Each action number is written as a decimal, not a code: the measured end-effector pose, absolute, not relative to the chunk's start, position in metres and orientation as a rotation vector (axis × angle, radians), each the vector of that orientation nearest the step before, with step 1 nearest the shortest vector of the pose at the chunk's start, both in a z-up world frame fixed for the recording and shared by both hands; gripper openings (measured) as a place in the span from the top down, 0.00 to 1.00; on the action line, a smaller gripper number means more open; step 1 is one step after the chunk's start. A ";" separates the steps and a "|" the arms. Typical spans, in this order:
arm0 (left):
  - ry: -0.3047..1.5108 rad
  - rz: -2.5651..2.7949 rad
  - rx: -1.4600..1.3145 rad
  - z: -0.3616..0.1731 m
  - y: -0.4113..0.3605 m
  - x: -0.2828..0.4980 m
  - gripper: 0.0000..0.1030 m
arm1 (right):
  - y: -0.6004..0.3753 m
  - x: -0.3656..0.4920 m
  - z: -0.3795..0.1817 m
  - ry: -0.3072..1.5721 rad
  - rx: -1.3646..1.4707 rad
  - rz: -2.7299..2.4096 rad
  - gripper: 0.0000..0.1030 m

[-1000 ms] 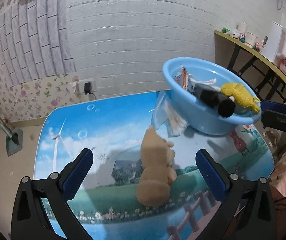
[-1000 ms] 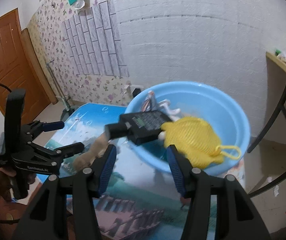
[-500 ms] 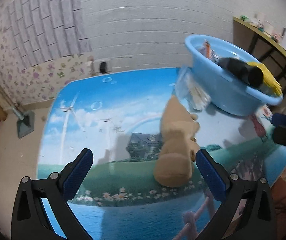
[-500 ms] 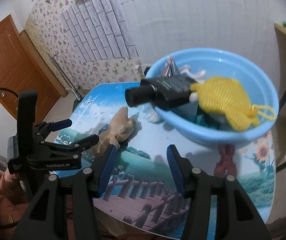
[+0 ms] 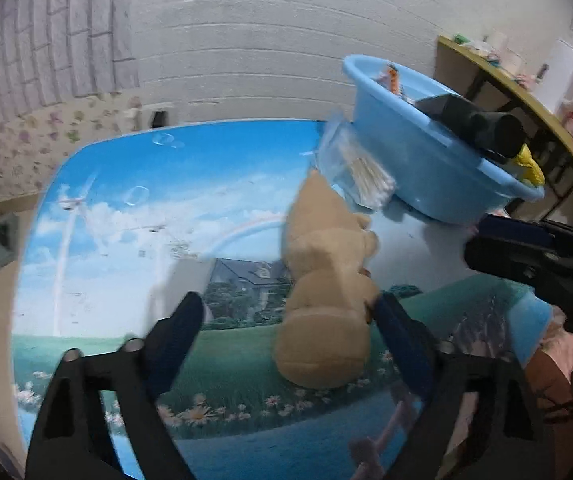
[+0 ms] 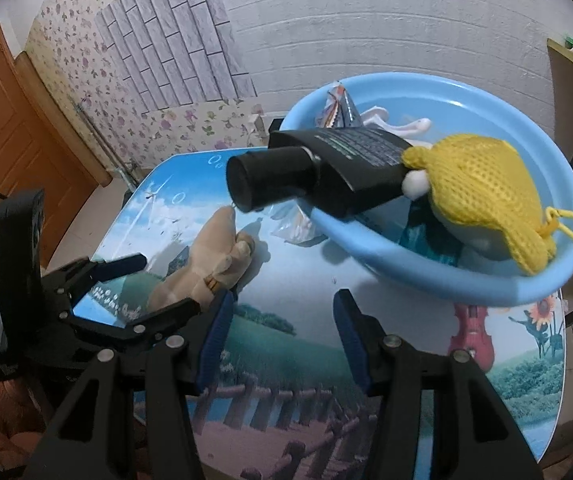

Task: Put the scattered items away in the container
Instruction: 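Grasp the tan teddy bear with the left gripper while the right moves to the clear bag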

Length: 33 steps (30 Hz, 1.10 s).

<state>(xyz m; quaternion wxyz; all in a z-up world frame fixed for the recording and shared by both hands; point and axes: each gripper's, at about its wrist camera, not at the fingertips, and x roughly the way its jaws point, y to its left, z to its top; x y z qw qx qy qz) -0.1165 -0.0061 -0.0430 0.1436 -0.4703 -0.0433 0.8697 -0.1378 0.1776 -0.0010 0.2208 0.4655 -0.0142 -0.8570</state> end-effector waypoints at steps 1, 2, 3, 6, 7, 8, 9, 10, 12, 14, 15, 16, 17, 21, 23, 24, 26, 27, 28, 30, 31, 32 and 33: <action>-0.138 2.488 -1.350 -0.044 -0.006 -0.117 0.25 | 0.175 -0.140 -0.003 -0.047 1.290 -2.377 0.50; -0.145 2.469 -1.339 -0.044 -0.005 -0.117 0.35 | 0.173 -0.143 -0.005 -0.052 1.290 -2.383 0.50; -0.145 2.442 -1.318 -0.044 -0.003 -0.116 0.50 | 0.170 -0.145 -0.007 -0.053 1.290 -2.389 0.50; -0.112 2.406 -1.285 -0.042 0.003 -0.115 0.58 | 0.158 -0.153 -0.015 -0.044 1.308 -2.406 0.50; -0.103 2.403 -1.276 -0.042 0.003 -0.115 0.58 | 0.155 -0.156 -0.018 -0.044 1.312 -2.408 0.50; -0.109 2.399 -1.273 -0.042 0.002 -0.116 0.58 | 0.151 -0.158 -0.020 -0.041 1.316 -2.417 0.50; -0.125 2.393 -1.272 -0.042 -0.001 -0.116 0.58 | 0.148 -0.161 -0.022 -0.038 1.319 -2.428 0.50; -0.141 2.394 -1.273 -0.042 -0.005 -0.117 0.58 | 0.145 -0.164 -0.024 -0.039 1.320 -2.439 0.50; -0.167 2.410 -1.277 -0.041 -0.014 -0.117 0.58 | 0.141 -0.171 -0.027 -0.047 1.330 -2.460 0.50; -0.197 2.426 -1.277 -0.039 -0.025 -0.117 0.59 | 0.138 -0.180 -0.032 -0.082 1.346 -2.485 0.50; -0.212 2.438 -1.276 -0.038 -0.031 -0.117 0.59 | 0.137 -0.183 -0.036 -0.104 1.360 -2.496 0.50; -0.221 2.451 -1.278 -0.037 -0.036 -0.117 0.59 | 0.137 -0.187 -0.039 -0.129 1.378 -2.505 0.50; -0.220 2.466 -1.281 -0.036 -0.041 -0.117 0.59 | 0.136 -0.192 -0.044 -0.156 1.400 -2.512 0.50; -0.230 2.493 -1.293 -0.035 -0.053 -0.118 0.59 | 0.135 -0.201 -0.052 -0.214 1.403 -2.549 0.50; -0.236 2.501 -1.295 -0.035 -0.057 -0.119 0.58 | 0.133 -0.205 -0.053 -0.238 1.387 -2.560 0.50; -0.239 2.503 -1.296 -0.035 -0.058 -0.120 0.59 | 0.133 -0.207 -0.054 -0.248 1.388 -2.562 0.50; -0.245 2.503 -1.297 -0.036 -0.059 -0.121 0.58 | 0.131 -0.211 -0.057 -0.266 1.405 -2.568 0.50; -0.244 2.503 -1.298 -0.036 -0.058 -0.121 0.59 | 0.130 -0.212 -0.058 -0.266 1.410 -2.570 0.50; -0.239 2.505 -1.297 -0.036 -0.057 -0.122 0.58 | 0.129 -0.213 -0.058 -0.261 1.410 -2.576 0.51; -0.232 2.507 -1.299 -0.036 -0.056 -0.120 0.58 | 0.127 -0.214 -0.060 -0.235 1.414 -2.597 0.58; -0.227 2.508 -1.300 -0.036 -0.056 -0.120 0.58 | 0.126 -0.214 -0.060 -0.213 1.418 -2.610 0.64; -0.226 2.507 -1.302 -0.036 -0.056 -0.119 0.58 | 0.126 -0.215 -0.061 -0.207 1.421 -2.609 0.66; -0.227 2.506 -1.302 -0.036 -0.055 -0.119 0.58 | 0.127 -0.216 -0.061 -0.210 1.421 -2.604 0.68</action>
